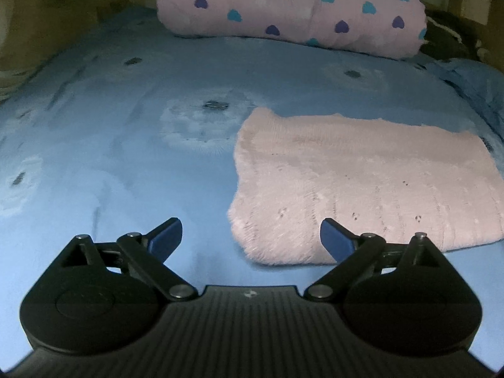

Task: Fold small clothes

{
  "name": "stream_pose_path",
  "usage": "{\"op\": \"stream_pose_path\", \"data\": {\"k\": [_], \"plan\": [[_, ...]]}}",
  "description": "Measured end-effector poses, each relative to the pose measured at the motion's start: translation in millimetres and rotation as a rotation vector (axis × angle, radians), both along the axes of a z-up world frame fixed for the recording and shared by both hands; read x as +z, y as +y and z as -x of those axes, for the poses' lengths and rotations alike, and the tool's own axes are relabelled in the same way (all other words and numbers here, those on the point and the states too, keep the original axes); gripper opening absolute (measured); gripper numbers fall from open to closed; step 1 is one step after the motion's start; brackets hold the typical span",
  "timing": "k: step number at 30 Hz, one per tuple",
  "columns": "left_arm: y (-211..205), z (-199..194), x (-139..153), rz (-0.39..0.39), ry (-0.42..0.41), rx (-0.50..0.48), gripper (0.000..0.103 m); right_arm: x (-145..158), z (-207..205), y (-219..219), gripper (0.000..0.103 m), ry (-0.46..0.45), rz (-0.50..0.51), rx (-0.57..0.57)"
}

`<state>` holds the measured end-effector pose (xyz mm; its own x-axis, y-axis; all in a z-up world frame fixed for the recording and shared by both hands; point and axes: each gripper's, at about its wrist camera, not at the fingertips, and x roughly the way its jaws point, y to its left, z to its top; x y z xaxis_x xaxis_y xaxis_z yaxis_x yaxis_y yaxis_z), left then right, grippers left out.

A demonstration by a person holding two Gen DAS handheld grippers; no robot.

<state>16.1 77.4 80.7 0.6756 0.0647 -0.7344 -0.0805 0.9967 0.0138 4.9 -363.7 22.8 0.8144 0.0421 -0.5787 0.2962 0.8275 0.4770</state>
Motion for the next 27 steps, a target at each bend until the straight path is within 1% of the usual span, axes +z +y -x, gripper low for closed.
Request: {"op": "stream_pose_path", "data": {"k": [2,6,8,9,10,13,15,17,20,24,27], "plan": [[-2.2,-8.8,-6.4,0.009,0.009,-0.015,0.097,-7.1,-6.3,1.2,0.067,-0.005,-0.007,0.007],[-6.7,-22.2,-24.6,-0.015,0.002,-0.037,0.097,-24.4,-19.5,5.6,0.067,-0.010,-0.016,0.064],[-5.2,-24.9,-38.4,-0.016,-0.004,-0.042,0.099,-34.9,-24.3,7.1,0.068,-0.003,-0.031,0.085],[-5.0,-27.3,-43.0,-0.018,0.012,-0.042,0.100,-40.9,-26.1,7.0,0.068,-0.002,-0.050,0.094],[-4.8,-30.2,-44.7,-0.012,0.028,-0.044,0.101,-44.4,-27.3,7.3,0.068,-0.010,-0.059,0.094],[-0.8,-35.3,-42.9,0.035,0.029,-0.042,0.101,-46.6,-31.7,7.2,0.070,-0.036,-0.073,0.108],[0.1,-38.3,-46.6,0.062,0.041,-0.037,0.101,-48.5,-34.7,6.2,0.077,-0.047,-0.104,0.114],[0.2,-41.5,-51.8,0.077,0.056,-0.033,0.101,-49.8,-37.6,6.1,0.078,-0.054,-0.122,0.113],[2.0,-41.2,-52.4,0.088,0.058,-0.027,0.102,-52.4,-44.0,6.6,0.078,-0.065,-0.128,0.123],[2.4,-40.4,-53.7,0.088,0.056,-0.028,0.103,-55.3,-51.5,7.6,0.078,-0.083,-0.152,0.119],[4.2,-39.7,-53.8,0.095,0.058,-0.025,0.103,-55.9,-51.1,8.6,0.078,-0.089,-0.138,0.133]]}}
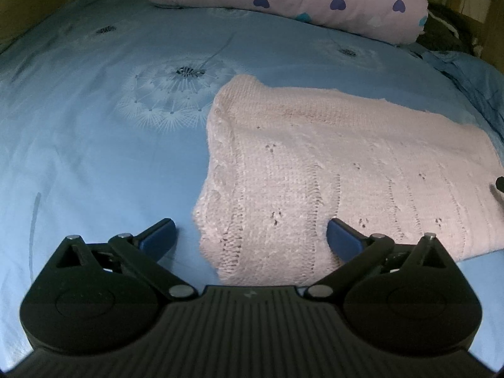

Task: Fold small clothes

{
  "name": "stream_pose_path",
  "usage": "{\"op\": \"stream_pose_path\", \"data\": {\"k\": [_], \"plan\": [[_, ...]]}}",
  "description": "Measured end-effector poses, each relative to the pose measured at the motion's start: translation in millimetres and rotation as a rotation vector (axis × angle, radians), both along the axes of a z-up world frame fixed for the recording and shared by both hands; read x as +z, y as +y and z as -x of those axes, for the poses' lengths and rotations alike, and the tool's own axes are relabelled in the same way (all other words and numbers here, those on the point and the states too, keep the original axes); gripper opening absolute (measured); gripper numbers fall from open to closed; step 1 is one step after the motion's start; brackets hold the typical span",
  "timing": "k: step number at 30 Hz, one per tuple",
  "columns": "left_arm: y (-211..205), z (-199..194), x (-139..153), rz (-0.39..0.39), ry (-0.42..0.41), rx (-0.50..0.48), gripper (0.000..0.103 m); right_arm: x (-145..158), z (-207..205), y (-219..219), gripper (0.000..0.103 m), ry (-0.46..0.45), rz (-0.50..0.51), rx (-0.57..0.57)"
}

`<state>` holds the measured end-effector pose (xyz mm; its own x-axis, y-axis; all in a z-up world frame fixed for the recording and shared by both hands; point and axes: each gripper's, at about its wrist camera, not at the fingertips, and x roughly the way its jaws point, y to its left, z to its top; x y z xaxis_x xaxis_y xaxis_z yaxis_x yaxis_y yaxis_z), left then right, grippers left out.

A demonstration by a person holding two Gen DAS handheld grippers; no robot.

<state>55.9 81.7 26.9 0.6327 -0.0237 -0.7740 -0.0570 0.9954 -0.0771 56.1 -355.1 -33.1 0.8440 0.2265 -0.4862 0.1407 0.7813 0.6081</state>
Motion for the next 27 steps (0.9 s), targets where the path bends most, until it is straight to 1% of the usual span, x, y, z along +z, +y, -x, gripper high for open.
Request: {"op": "stream_pose_path", "data": {"k": [2,4,6,7,9,12,18,27], "plan": [[0.7,-0.8,0.2,0.009,0.004,0.004,0.103,-0.2,0.7,0.6,0.077,-0.003,0.003,-0.002],[1.6,-0.5,0.5,0.015,0.006,0.007,0.103,-1.7,4.5,0.1,0.066,-0.007,-0.042,-0.042],[1.7,-0.3,0.7,0.015,0.006,0.007,0.103,-6.3,7.0,-3.0,0.041,0.008,-0.117,-0.061],[1.6,-0.2,0.6,0.014,0.006,0.007,0.103,-8.8,7.5,-4.5,0.040,0.013,-0.154,-0.065],[2.2,-0.2,0.3,0.013,0.005,0.006,0.103,-12.6,9.1,-8.5,0.039,0.006,-0.227,-0.072],[2.1,-0.2,0.4,0.016,0.007,0.008,0.103,-15.0,9.0,-11.2,0.041,0.004,-0.277,-0.072],[-0.4,1.2,2.2,-0.002,0.006,0.004,0.103,-14.3,7.4,-7.0,0.041,0.013,-0.253,-0.070],[-0.1,1.5,2.5,0.001,0.008,0.008,0.103,-15.4,6.4,-5.1,0.041,0.023,-0.224,-0.060]]}}
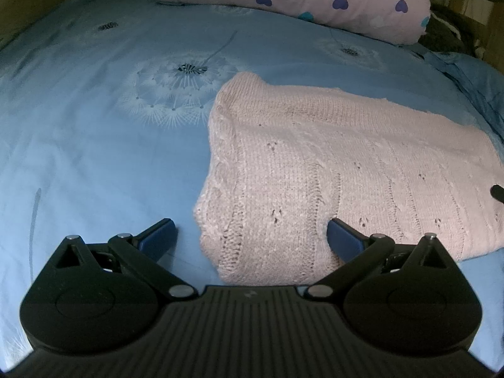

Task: Fold small clothes

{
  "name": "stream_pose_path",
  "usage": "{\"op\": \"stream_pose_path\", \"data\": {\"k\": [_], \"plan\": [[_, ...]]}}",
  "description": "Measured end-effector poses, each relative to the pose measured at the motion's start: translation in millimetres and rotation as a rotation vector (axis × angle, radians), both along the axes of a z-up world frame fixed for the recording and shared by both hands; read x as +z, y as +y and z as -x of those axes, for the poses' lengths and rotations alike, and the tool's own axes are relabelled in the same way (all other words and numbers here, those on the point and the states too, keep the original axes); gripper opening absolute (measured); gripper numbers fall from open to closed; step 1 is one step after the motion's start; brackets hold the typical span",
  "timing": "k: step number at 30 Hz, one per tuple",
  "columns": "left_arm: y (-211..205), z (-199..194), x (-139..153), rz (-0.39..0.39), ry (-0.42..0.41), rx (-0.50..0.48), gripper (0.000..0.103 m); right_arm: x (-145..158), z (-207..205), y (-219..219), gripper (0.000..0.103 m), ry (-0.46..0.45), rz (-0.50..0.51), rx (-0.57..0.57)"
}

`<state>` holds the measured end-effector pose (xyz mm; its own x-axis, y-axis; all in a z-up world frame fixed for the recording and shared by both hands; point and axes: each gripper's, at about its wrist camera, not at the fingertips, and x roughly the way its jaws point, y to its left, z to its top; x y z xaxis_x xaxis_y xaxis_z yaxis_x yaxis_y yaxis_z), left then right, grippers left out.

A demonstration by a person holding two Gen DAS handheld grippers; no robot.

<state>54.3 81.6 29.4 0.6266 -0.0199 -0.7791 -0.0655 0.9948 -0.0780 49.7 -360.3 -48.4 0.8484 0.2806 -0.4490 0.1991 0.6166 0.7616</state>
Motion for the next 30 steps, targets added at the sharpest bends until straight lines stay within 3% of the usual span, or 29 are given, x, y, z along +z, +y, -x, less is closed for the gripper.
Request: {"op": "stream_pose_path", "data": {"k": [9,17,30], "plan": [[1.6,0.8,2.2,0.005,0.002,-0.001,0.103,-0.1,2.7,-2.9,0.032,-0.023,-0.030,-0.042],[5.1,3.9,9.5,0.010,-0.010,0.010,0.103,32.3,3.7,18.8,0.030,-0.090,0.164,-0.023],[31.4,6.6,18.9,0.047,-0.009,0.060,0.103,96.6,-14.2,73.7,0.028,-0.183,0.287,0.069]]}}
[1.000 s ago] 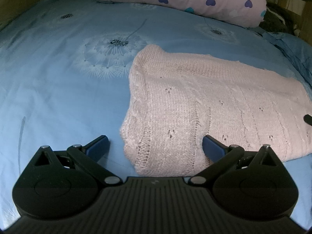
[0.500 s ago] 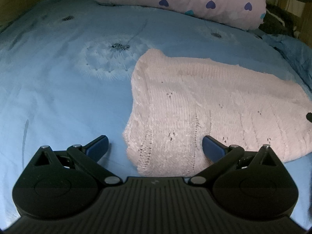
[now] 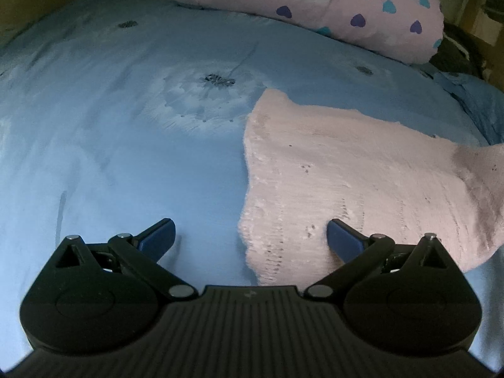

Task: Fold small clothes

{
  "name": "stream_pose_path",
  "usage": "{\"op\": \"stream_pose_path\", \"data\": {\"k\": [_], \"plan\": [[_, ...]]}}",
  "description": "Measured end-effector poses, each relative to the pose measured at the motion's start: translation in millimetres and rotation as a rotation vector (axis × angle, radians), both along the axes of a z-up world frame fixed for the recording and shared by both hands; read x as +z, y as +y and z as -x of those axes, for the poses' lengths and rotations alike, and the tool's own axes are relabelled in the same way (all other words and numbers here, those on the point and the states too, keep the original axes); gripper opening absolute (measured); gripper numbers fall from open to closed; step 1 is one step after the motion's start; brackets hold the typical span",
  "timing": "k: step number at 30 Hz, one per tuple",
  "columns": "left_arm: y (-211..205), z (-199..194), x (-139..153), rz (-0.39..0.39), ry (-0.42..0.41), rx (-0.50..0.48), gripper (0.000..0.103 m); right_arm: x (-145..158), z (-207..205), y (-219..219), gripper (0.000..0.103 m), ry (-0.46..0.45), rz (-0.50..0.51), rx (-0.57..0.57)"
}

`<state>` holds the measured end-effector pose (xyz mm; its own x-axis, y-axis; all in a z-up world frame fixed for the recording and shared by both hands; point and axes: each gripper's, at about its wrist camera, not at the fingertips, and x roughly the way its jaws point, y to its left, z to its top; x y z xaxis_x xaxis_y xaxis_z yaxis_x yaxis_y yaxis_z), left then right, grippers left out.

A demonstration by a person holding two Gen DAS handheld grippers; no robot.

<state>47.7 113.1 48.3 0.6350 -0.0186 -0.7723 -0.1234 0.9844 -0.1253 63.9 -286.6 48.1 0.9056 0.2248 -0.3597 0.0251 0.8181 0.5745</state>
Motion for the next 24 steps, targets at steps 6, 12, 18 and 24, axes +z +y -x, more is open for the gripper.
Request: {"op": "stream_pose_path", "data": {"k": [6,12,18,24], "plan": [[15.5,-0.9,2.5,0.019,0.003,0.040,0.103,22.1,-7.9,39.9,0.028,-0.020,0.037,0.062],[28.8,-0.1,6.0,0.013,0.001,0.071,0.103,36.5,-13.5,88.2,0.028,-0.057,0.096,0.146],[46.2,1.3,10.0,0.014,-0.009,0.112,0.103,29.4,-15.3,143.5,0.028,-0.084,0.149,0.314],[65.3,3.5,15.8,0.071,-0.027,0.157,0.103,1.6,-5.2,205.6,0.027,-0.070,0.371,0.505]]}}
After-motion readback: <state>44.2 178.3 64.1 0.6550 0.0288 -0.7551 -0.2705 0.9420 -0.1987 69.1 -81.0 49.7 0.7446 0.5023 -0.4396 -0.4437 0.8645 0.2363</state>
